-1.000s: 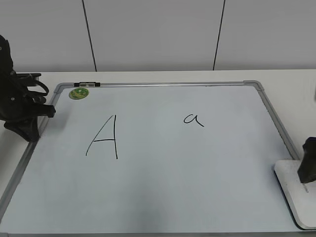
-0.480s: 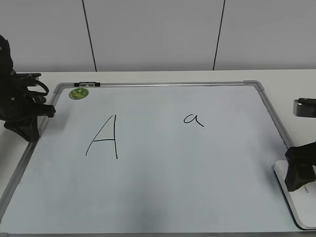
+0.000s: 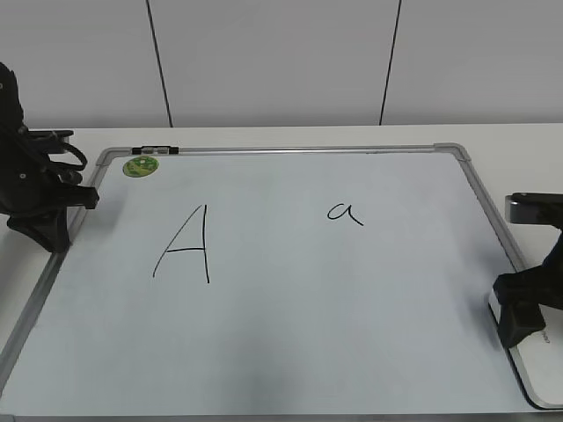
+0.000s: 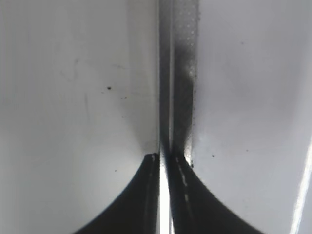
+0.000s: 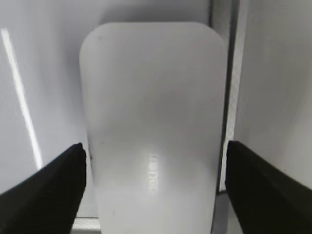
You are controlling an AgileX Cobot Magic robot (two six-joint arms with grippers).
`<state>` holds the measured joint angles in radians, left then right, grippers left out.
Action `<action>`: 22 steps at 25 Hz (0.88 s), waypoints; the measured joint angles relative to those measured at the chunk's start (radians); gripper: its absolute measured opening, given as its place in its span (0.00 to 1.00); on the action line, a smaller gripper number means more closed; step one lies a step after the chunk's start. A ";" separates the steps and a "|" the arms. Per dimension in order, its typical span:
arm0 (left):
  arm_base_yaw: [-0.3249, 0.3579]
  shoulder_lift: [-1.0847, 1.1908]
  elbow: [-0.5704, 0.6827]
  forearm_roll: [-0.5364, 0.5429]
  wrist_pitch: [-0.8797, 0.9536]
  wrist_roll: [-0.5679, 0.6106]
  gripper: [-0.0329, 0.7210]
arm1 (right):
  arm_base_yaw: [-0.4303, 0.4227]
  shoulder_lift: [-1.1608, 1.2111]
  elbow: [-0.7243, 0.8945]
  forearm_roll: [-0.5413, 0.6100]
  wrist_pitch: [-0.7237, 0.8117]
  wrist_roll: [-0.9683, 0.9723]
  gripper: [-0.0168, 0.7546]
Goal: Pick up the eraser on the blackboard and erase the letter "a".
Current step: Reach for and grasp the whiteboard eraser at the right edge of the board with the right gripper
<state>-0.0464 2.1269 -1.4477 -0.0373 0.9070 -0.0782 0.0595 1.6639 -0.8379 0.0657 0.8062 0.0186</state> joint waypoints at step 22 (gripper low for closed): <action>0.000 0.000 0.000 0.000 0.000 0.000 0.09 | 0.000 0.050 0.000 -0.005 -0.034 0.002 0.71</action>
<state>-0.0464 2.1269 -1.4477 -0.0373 0.9070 -0.0782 0.0595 1.7140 -0.8379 0.0612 0.7727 0.0209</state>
